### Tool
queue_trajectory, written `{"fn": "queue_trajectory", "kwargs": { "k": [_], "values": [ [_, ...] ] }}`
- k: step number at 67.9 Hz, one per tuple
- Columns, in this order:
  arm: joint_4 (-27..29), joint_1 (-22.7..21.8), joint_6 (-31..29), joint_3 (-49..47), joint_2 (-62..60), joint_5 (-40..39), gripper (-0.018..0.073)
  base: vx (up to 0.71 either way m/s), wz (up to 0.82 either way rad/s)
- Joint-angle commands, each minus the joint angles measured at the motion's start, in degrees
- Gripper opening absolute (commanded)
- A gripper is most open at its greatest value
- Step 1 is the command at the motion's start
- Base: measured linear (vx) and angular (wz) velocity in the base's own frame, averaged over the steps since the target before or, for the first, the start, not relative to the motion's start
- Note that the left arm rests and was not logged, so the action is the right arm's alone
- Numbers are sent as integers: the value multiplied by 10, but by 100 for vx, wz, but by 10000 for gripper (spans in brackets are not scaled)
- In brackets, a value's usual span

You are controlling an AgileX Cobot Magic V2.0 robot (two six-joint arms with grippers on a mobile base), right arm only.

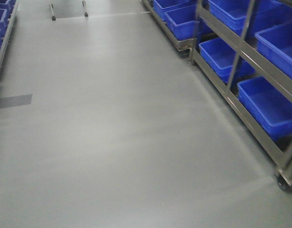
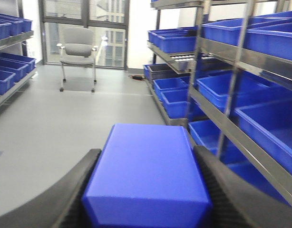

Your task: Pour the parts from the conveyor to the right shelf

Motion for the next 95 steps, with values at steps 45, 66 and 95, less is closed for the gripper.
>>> {"fn": "queue_trajectory", "kwargs": {
  "k": [45,66,95],
  "values": [
    [4,0,0,-16,8,-44,-3,67,23],
    [4,0,0,-16,8,-44,-3,68,7],
    [4,0,0,-16,8,-44,-3,62,8]
  ]
}}
